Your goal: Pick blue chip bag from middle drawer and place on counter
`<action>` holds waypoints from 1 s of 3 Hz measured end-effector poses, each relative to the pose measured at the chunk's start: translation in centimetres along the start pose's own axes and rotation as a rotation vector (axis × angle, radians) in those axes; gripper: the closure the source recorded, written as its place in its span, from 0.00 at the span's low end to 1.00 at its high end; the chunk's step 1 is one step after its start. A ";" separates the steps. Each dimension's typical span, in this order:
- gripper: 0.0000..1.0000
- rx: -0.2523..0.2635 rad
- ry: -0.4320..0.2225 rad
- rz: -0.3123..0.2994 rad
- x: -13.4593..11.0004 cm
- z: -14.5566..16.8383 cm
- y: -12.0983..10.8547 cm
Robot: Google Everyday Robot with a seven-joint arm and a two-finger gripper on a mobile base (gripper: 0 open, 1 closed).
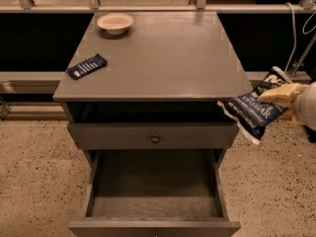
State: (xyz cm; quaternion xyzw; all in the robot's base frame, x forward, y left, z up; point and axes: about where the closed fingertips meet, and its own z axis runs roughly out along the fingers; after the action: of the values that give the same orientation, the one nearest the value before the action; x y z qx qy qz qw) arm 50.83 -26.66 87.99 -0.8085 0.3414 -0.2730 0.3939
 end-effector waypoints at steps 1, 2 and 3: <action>1.00 0.013 -0.002 -0.018 1.5 -0.1 -2.9; 1.00 0.024 -0.012 -0.002 3.8 1.6 -6.2; 1.00 0.036 -0.038 0.004 4.5 4.6 -10.7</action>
Offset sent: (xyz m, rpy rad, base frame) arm 0.1116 0.0197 0.0804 0.0609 -0.0061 0.0183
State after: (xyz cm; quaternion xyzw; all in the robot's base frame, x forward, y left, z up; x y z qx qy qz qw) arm 60.43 -23.15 95.08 -0.8057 0.3306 -0.2629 0.4152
